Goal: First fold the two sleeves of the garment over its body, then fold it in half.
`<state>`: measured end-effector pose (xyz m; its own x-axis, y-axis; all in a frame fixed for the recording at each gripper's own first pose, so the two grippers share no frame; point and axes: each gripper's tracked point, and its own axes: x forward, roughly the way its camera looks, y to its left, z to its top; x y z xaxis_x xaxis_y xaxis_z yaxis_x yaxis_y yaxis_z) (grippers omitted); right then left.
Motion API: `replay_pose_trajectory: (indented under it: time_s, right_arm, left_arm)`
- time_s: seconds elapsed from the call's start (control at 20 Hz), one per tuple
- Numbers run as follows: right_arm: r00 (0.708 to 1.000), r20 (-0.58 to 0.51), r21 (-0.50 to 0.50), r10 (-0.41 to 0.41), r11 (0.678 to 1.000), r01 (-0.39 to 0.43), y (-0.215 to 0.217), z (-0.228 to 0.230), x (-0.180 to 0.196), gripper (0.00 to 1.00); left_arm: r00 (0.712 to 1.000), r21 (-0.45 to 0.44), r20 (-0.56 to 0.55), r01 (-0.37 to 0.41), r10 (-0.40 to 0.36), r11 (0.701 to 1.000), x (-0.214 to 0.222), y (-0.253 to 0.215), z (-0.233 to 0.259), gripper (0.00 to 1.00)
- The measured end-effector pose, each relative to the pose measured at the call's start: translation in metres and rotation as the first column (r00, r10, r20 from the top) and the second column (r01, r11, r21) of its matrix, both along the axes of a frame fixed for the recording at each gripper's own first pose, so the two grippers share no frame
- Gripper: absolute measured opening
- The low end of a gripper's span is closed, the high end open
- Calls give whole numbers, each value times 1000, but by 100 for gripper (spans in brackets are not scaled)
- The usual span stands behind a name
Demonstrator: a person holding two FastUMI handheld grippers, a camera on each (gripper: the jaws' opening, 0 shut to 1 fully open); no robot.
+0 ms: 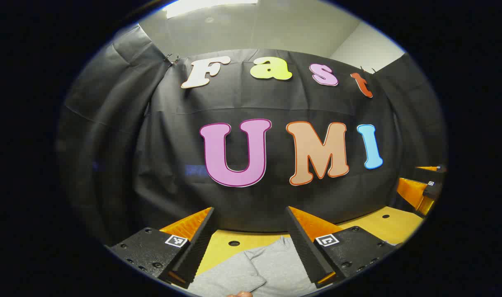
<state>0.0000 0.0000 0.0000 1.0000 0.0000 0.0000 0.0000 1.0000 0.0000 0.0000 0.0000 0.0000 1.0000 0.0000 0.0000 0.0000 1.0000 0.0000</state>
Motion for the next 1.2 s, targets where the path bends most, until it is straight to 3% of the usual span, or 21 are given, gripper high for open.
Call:
replay_pose_trajectory:
  time_s: [1.2]
  right_arm:
    - [999, -35, 3, -19, 1000, 19, -19, -14, 4, 96]
  left_arm:
    - [1000, 8, 15, -5, 5, 1000, -1, -2, 4, 96]
